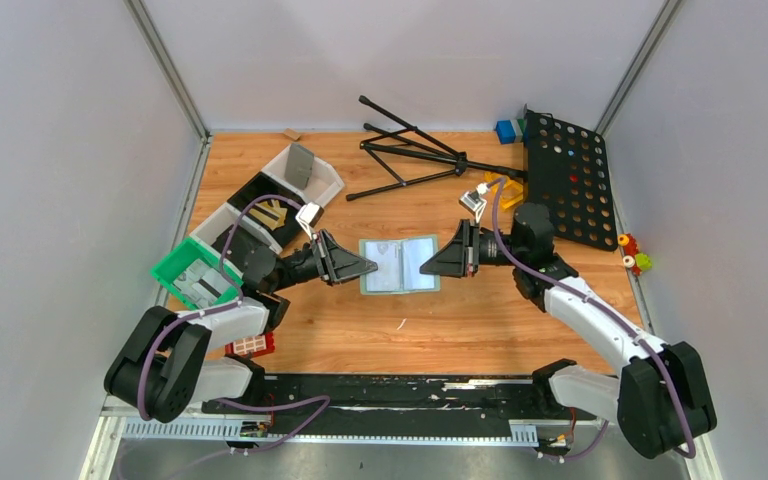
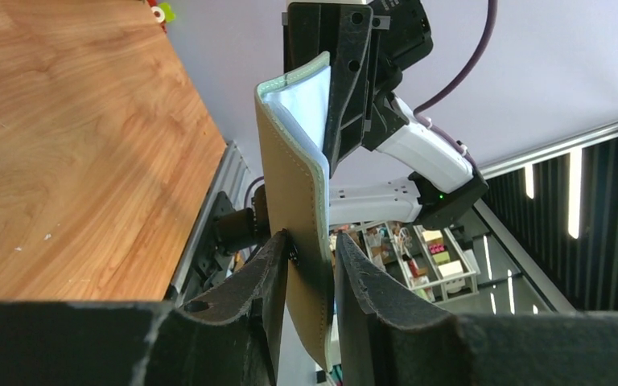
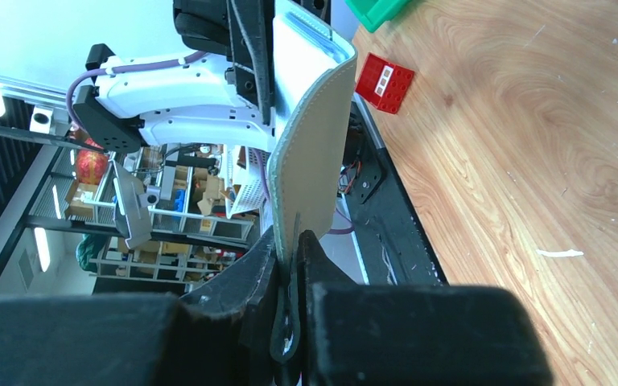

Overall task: Take the credit cards out of the card holder
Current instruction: Remove the credit card from the card holder.

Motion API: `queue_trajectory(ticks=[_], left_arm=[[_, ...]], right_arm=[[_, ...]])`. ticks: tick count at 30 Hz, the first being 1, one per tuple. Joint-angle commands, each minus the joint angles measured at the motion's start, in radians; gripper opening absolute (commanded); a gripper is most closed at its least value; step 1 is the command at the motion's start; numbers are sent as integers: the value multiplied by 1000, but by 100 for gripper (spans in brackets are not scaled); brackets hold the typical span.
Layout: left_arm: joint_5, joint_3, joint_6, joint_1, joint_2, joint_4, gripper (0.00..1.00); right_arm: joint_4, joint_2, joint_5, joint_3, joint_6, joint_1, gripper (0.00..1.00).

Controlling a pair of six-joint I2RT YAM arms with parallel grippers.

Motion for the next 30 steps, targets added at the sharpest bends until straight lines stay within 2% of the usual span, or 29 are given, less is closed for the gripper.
queue_trajectory(ticks=[1,8,13,15,18,21,23,24,26,30], left_arm=[[10,6,32,-4,-26,10,37],[20,15,102,-6,-27,-82,40],[24,25,125,-18,-17,-98,32],[24,31,159,-22,-12,-139,25],[5,54,288,-29,-13,-334,14],[-71,94,508,-39,-24,-663,11],[-141,124,623,-43,-33,-834,8],[-173,134,664,-43,-37,-899,7],[-232,153,735,-44,-29,-1000,6],[-277,173,807,-45,27,-1093,1]], right_arm=[[-11,13,29,-5,-63,4,0],[48,24,24,-32,-45,6,0],[28,44,37,-30,-66,11,0],[-16,56,65,-24,-104,19,1],[-113,90,135,-8,-188,40,3],[-171,141,224,-10,-264,65,8],[-207,182,290,-11,-307,78,16],[-230,202,330,-10,-331,83,27],[-267,239,402,-10,-373,94,41],[-331,245,535,-13,-427,121,63]])
